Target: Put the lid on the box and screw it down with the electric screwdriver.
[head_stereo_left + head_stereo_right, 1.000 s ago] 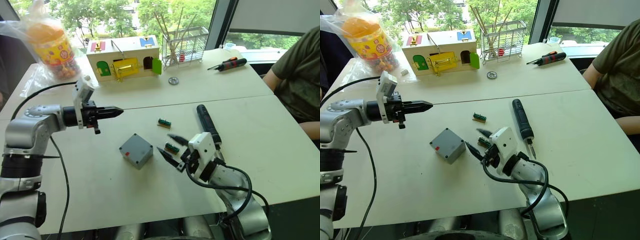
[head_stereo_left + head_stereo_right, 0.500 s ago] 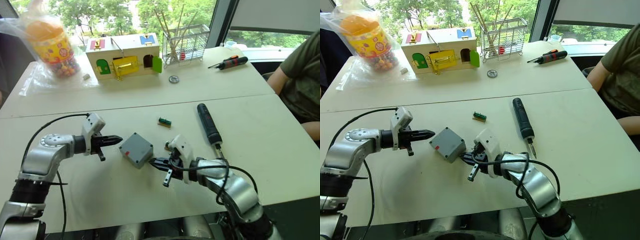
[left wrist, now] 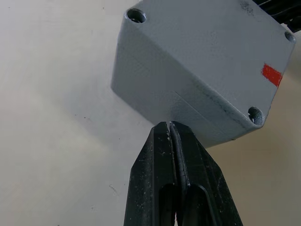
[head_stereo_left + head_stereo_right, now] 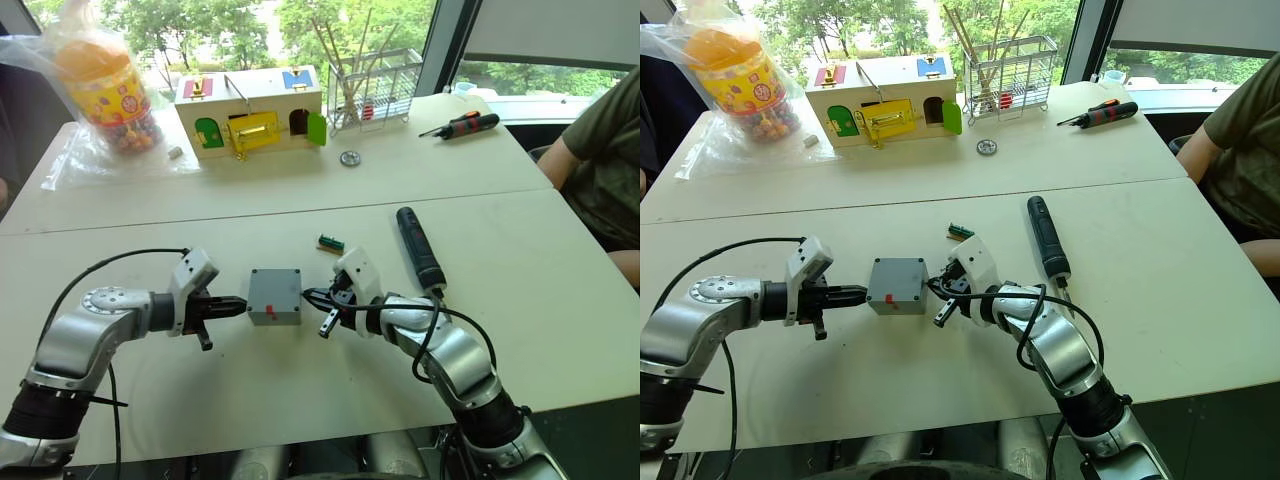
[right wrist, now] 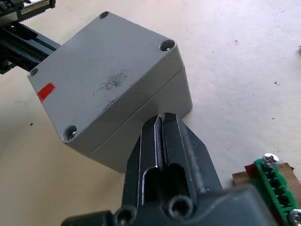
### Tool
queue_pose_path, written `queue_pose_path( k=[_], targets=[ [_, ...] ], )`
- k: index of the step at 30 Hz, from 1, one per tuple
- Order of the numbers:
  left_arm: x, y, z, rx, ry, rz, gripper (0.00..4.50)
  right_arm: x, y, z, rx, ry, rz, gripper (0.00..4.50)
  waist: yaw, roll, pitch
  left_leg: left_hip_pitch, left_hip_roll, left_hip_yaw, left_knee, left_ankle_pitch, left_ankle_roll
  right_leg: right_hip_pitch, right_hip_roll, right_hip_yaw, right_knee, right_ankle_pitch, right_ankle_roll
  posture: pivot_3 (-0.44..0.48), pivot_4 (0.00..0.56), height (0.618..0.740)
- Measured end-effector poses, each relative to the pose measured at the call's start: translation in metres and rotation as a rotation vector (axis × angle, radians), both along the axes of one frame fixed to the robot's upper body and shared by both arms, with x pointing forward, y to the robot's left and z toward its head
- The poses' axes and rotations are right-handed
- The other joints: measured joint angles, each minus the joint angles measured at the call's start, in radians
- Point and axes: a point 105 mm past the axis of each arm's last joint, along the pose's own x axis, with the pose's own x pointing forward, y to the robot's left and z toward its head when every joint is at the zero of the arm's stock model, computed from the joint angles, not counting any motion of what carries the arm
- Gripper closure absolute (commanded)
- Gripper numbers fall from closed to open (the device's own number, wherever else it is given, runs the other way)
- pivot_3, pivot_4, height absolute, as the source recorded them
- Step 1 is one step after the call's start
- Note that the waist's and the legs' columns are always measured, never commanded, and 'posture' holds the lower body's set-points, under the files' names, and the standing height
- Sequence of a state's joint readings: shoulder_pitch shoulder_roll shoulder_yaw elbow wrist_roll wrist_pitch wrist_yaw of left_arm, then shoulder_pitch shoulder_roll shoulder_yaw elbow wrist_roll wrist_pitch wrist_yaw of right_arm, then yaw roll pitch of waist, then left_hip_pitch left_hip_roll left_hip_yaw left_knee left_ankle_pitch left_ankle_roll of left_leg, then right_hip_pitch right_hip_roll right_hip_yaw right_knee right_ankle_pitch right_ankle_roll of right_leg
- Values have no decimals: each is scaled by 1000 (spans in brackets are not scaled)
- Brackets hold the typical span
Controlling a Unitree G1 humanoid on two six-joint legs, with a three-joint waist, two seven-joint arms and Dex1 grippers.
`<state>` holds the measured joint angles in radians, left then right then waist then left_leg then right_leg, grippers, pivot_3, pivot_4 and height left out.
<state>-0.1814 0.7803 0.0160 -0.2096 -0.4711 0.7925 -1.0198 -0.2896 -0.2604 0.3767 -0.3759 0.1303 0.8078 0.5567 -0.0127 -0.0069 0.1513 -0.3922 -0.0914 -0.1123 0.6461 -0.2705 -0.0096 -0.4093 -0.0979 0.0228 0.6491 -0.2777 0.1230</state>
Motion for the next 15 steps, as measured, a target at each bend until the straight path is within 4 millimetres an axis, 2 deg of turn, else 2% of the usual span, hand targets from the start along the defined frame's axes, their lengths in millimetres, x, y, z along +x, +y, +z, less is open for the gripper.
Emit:
queue_pose_path(
  k=[5, 8, 12, 15],
  targets=[
    [1, -2, 2, -2, -4, -5, 4500, 2, -2, 1, -1, -9, -4, 4481, 1, 0, 0, 0, 0, 0, 0, 0, 0, 0, 0, 0, 0, 0, 0, 0, 150, 740],
    [7, -1, 12, -7, -30, -13, 4500, -6, -6, 12, 14, -44, 8, 4481, 3, 0, 0, 0, 0, 0, 0, 0, 0, 0, 0, 0, 0, 0, 0, 0, 150, 740],
    [14, 14, 35, -5, -71, -13, 4500, -24, -21, 36, 8, -121, 49, 4481, 0, 0, 0, 0, 0, 0, 0, 0, 0, 0, 0, -1, -1, 0, 0, 0, 150, 740],
    [14, 14, 64, -18, -128, -72, 4500, -31, -43, 50, 30, -112, 46, 4481, 2, 0, 1, 0, 0, 0, 0, 0, 0, 1, -1, -1, -2, 0, 0, 0, 150, 740]
  ],
)
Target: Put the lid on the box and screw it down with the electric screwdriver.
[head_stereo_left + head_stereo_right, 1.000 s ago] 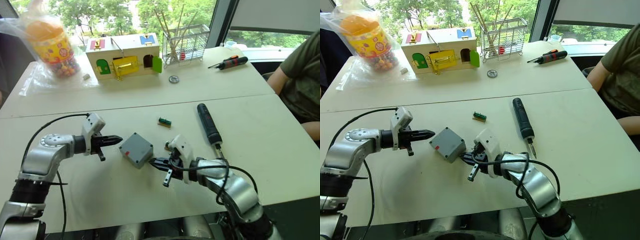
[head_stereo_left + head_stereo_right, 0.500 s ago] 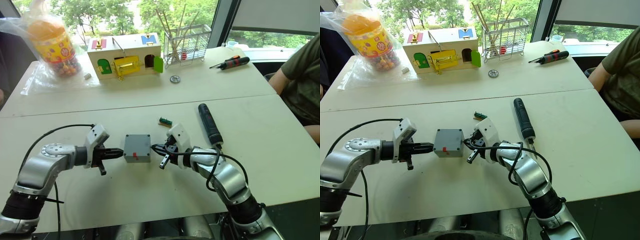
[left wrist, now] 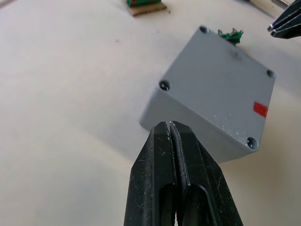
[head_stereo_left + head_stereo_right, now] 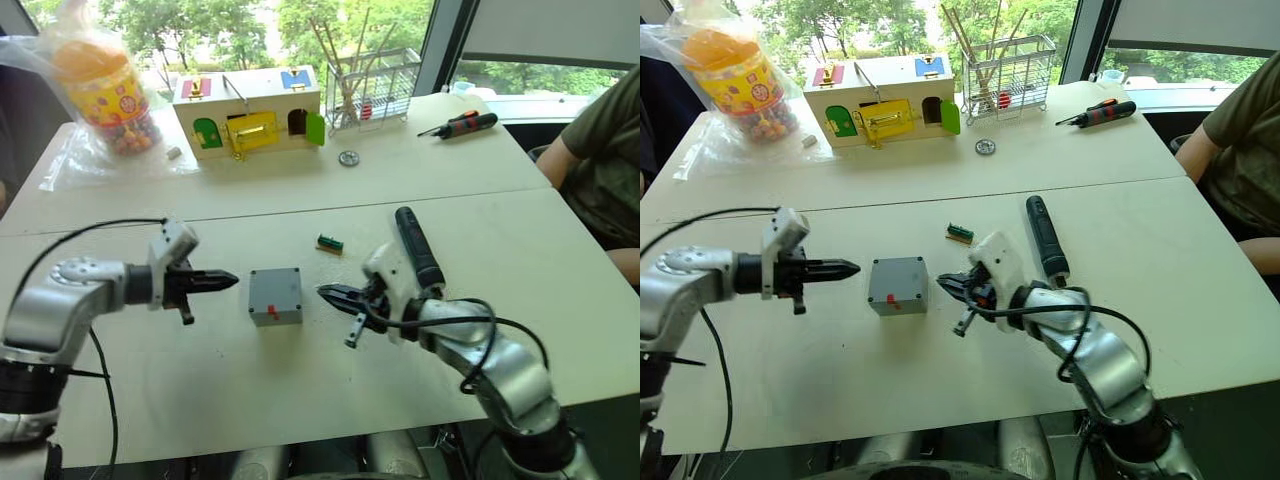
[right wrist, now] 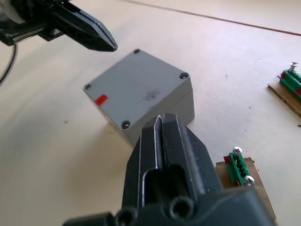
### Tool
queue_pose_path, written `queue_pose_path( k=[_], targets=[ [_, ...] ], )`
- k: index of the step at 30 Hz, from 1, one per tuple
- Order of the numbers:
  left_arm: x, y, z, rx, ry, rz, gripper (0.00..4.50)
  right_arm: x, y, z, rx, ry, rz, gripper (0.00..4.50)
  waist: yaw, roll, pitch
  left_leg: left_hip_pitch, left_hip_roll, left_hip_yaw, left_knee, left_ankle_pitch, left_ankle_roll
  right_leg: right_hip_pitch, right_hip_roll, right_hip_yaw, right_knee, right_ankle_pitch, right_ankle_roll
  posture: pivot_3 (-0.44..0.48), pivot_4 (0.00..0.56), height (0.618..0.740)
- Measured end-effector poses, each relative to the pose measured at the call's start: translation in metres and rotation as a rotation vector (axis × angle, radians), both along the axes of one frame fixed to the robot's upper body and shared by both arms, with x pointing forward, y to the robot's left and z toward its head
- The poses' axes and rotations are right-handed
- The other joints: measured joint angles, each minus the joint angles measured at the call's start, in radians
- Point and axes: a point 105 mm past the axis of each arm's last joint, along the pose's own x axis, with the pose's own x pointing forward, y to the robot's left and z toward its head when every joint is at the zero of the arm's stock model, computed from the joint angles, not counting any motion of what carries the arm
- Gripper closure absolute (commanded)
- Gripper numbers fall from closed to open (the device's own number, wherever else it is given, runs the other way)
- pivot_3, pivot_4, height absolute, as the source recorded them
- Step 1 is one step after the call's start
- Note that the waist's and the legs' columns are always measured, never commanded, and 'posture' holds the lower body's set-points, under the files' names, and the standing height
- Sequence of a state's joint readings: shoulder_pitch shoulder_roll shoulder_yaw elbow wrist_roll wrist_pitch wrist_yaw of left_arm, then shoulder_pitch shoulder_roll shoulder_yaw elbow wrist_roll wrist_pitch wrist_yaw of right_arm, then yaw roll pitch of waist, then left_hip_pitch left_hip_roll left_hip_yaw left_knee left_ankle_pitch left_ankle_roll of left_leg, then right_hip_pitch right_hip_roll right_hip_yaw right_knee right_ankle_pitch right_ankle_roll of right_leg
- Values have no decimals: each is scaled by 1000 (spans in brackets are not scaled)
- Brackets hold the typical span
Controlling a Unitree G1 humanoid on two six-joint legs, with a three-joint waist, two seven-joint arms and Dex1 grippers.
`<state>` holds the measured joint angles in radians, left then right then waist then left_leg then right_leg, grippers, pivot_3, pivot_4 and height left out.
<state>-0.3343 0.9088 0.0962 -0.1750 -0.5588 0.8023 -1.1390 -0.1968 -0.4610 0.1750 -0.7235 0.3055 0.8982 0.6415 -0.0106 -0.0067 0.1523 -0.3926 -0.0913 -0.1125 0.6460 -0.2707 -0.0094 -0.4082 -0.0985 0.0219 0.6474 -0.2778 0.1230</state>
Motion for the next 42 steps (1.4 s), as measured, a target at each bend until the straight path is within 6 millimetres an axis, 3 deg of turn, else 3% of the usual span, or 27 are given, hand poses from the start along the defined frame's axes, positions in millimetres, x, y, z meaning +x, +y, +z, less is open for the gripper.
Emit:
queue_pose_path(
  k=[1, 4, 7, 10, 11, 17, 23, 36, 39, 42],
  targets=[
    [-2, -4, 9, -4, -22, -34, 4500, 1, -7, 6, 8, -13, -12, 4481, 0, 0, 0, 0, 0, 0, 0, 0, 0, 0, 0, 0, 0, 0, 0, 0, 150, 740],
    [-15, -29, 20, 1, -58, -171, 4500, 11, -22, 12, -6, -78, -75, 3578, 0, 0, 0, 0, 0, 0, 0, 0, 0, 1, -1, 1, -1, 0, 0, 0, 150, 740],
    [-24, -49, 14, 4, -47, -259, 4500, 21, -37, -4, -56, -64, -135, 2110, 0, 0, 0, 0, 0, 0, 0, 0, 0, 1, 0, 1, 0, 0, 0, 0, 150, 740],
    [-20, -60, 5, 35, -72, -272, 4500, 26, -37, -15, -28, -26, -175, 572, -3, 0, 1, 0, 1, 0, 0, 0, 0, 0, 0, 1, 0, 0, 0, 0, 150, 740],
    [-19, -64, 2, 36, -81, -272, 4500, 27, -36, -17, -10, -14, -184, 254, -3, 0, 1, 0, 1, 0, 0, 0, 0, 0, 0, 2, 0, 0, 0, 0, 150, 740],
    [-18, -68, -4, 59, -98, -268, 4500, 20, -30, -30, 15, 51, -167, 254, 0, 0, 2, 0, 0, 1, 0, 0, 0, 0, 0, 1, 0, 0, 0, 0, 150, 740],
    [-20, -70, -9, 79, -103, -273, 4500, 17, -22, -40, 6, 66, -130, 1911, 0, 0, 3, 0, 0, 1, 0, 0, 0, 1, 0, 1, 0, 0, 0, 0, 150, 740],
    [-24, -70, -15, 90, -112, -272, 4500, 28, -25, -51, -33, 42, -148, 1911, 0, 0, 3, 0, 0, 0, 0, 0, 0, 1, 1, 1, 0, 0, 0, 0, 150, 740],
    [-23, -70, -15, 91, -116, -270, 4500, 28, -25, -51, -31, 40, -147, 2685, 0, 0, 3, 0, 0, 0, 0, 0, 0, 1, 1, 1, 0, 0, 0, 0, 150, 740],
    [-24, -70, -17, 92, -116, -270, 4500, 28, -24, -50, -30, 38, -147, 4144, 0, 0, 3, 0, 0, 0, 0, 0, 0, 1, 1, 1, 0, 0, 0, 0, 150, 740]
  ],
)
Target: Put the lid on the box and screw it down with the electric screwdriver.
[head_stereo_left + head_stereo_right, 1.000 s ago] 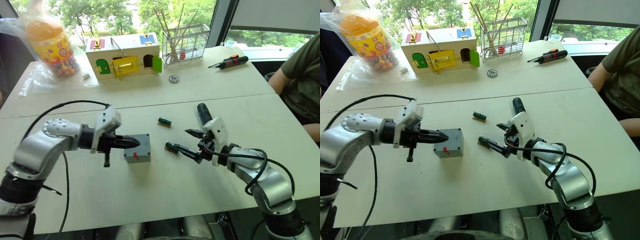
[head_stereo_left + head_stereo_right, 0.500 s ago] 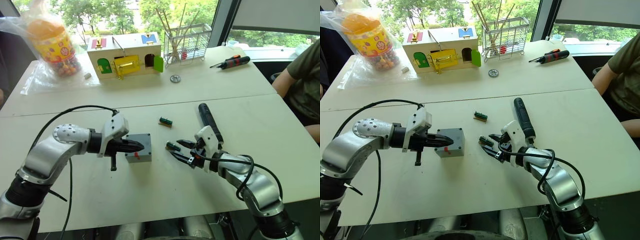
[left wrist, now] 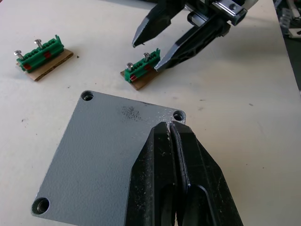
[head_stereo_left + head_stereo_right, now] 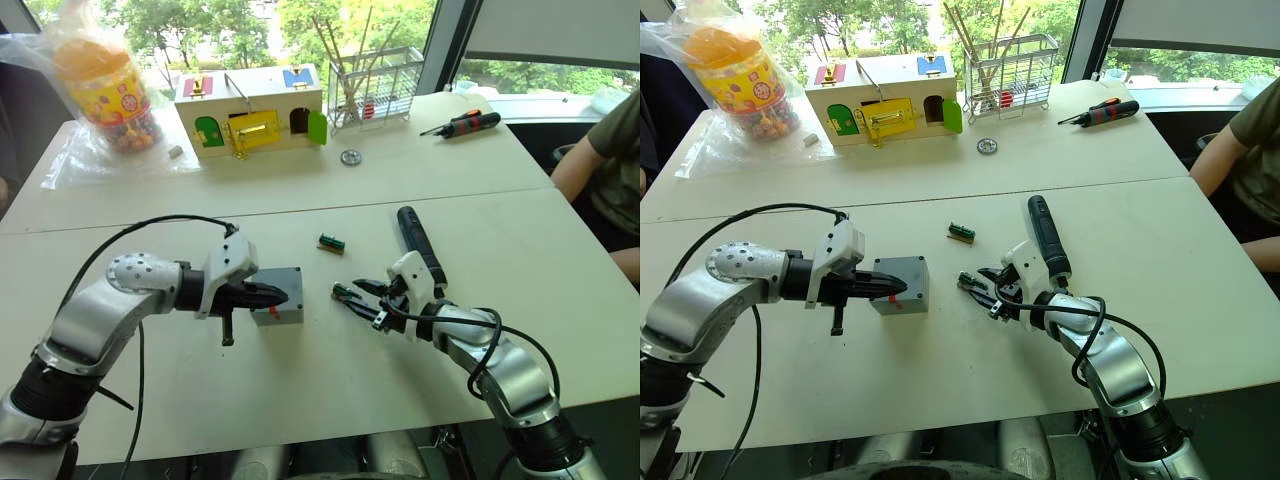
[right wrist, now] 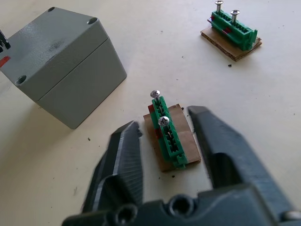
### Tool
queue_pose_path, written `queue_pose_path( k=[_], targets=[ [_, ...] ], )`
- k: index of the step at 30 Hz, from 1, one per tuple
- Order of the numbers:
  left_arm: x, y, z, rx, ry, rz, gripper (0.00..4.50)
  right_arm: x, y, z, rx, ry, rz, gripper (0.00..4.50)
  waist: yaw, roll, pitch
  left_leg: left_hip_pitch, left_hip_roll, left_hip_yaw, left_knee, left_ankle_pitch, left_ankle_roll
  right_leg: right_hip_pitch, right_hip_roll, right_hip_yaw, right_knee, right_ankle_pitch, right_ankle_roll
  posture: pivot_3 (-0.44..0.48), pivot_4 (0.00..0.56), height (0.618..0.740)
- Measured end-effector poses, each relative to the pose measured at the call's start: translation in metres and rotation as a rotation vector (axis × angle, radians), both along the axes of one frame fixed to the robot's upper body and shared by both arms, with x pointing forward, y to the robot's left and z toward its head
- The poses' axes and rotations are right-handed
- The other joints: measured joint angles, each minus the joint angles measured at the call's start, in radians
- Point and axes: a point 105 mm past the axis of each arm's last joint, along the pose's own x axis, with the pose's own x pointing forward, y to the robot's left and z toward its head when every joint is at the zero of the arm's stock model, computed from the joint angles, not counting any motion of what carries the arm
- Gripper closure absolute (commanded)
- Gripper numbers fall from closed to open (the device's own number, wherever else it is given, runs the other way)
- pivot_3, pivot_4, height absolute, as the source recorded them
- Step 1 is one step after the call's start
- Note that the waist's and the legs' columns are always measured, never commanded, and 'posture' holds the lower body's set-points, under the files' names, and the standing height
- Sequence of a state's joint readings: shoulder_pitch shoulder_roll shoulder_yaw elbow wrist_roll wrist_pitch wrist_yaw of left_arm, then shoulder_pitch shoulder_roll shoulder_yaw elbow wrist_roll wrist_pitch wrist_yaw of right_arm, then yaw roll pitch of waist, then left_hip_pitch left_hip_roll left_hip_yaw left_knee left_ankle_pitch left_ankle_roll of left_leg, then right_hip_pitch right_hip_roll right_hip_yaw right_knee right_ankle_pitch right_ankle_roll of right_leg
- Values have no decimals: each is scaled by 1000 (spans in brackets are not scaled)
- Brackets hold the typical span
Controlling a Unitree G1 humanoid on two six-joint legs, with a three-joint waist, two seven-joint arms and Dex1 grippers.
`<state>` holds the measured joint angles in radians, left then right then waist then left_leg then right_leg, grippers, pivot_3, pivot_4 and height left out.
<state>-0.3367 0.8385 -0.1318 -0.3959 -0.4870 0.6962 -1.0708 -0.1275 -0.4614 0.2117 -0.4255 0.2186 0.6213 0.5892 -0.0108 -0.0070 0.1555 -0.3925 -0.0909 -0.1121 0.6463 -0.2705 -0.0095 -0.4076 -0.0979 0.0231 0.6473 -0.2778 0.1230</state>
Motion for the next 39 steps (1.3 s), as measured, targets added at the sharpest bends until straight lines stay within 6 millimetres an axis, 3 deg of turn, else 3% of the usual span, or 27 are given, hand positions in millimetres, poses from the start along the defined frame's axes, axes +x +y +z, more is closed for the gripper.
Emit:
queue_pose_path(
  k=[1, 15, 23, 28, 31, 35, 39],
  targets=[
    [0, 0, -1, 1, 0, -2, 4500, 0, 0, 0, 0, 0, 0, 4455, 0, 0, 0, 0, 0, 0, 0, 0, 0, 0, 0, 0, 0, 0, 0, 0, 150, 740],
    [5, 5, -6, 7, 8, 26, 4500, 2, -1, 3, 14, -7, -10, 4455, 0, 0, 0, 0, 0, 0, 0, 0, 0, 0, 0, 0, 0, 0, 0, 0, 150, 740],
    [26, 24, 22, -45, -39, 110, 4500, 4, 2, 44, 82, -90, 29, 4455, -1, 0, 0, 0, 0, 0, 0, 0, 0, 0, 0, -1, 0, 0, 0, 0, 150, 740],
    [28, 39, 25, -35, -18, 147, 4500, 10, 17, 69, 129, -131, 75, 4455, -4, 0, 0, 0, 1, 0, 0, 0, 0, -1, 0, -1, 0, 0, 0, 0, 150, 740],
    [22, 47, 17, -4, 18, 162, 4500, 10, 42, 81, 177, -158, 148, 4455, -7, 0, 0, 0, 1, 0, -1, 0, 0, -2, 0, 0, 1, 0, 0, 0, 150, 740],
    [17, 53, 6, 4, 54, 192, 4500, 13, 62, 65, 173, -104, 213, 4455, 0, 0, 1, 0, 0, 0, 0, 0, 0, -1, 0, 0, 0, 0, 0, 0, 150, 740],
    [15, 51, 9, -6, 41, 196, 4500, 16, 69, 61, 163, -105, 245, 4455, 0, 0, 1, 0, -1, 0, 0, 0, 0, -1, 0, 0, 0, 0, 0, 0, 150, 740]
  ],
)
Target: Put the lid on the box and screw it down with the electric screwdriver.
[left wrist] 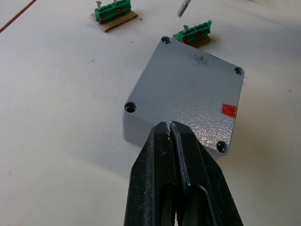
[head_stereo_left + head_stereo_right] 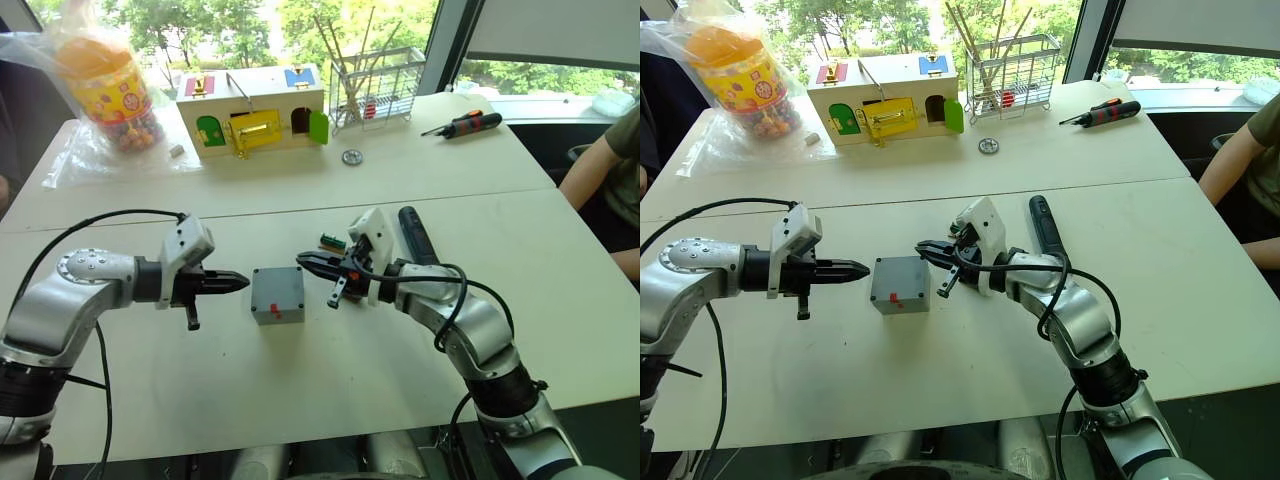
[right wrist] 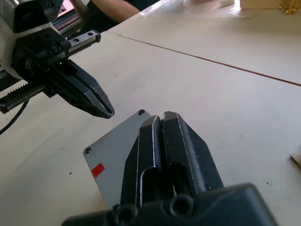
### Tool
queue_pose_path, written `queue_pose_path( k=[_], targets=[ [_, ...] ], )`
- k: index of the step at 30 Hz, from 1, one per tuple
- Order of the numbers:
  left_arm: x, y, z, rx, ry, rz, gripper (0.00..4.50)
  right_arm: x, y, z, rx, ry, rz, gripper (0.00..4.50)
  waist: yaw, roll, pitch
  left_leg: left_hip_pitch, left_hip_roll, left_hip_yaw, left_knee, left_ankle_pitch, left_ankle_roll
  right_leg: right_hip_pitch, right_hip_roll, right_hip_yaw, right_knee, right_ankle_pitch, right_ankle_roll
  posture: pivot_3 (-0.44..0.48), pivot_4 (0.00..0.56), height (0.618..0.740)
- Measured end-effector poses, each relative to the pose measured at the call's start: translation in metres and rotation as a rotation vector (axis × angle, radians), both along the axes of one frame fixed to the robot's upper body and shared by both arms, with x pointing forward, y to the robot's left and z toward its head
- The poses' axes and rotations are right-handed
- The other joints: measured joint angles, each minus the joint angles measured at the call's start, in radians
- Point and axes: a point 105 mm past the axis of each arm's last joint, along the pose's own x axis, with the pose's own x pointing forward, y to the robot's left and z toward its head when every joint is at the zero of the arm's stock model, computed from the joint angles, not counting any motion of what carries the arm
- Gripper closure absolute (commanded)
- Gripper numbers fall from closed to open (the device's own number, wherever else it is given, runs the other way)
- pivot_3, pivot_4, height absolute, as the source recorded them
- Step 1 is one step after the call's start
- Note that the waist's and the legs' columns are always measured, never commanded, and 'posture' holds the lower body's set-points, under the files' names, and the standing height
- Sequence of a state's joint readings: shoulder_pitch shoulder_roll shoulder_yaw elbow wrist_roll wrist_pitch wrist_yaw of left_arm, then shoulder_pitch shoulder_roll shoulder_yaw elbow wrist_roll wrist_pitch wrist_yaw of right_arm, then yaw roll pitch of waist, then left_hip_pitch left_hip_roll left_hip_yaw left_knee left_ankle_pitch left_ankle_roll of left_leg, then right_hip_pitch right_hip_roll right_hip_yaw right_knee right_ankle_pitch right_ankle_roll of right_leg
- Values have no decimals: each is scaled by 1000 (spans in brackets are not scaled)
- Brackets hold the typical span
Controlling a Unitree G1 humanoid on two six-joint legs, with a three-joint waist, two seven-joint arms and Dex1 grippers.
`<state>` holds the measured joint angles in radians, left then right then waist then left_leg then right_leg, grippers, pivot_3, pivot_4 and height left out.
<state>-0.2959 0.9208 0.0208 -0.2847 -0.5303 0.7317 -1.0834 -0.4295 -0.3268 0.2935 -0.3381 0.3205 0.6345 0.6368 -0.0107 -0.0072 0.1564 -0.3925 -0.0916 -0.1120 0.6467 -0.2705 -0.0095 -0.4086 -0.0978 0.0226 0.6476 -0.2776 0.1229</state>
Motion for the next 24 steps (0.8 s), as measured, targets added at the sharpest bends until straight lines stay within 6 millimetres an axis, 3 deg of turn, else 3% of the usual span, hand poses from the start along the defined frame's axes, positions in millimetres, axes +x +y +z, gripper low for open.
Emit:
queue_pose_path(
  k=[24],
  targets=[
    [-3, -6, -3, -17, 4, 20, 4500, 4, 2, -19, -49, 5, 22, 4455, -3, 0, 0, 0, 1, 0, -1, 0, -1, -1, 0, 0, 1, 0, 0, 0, 150, 740]
  ],
)
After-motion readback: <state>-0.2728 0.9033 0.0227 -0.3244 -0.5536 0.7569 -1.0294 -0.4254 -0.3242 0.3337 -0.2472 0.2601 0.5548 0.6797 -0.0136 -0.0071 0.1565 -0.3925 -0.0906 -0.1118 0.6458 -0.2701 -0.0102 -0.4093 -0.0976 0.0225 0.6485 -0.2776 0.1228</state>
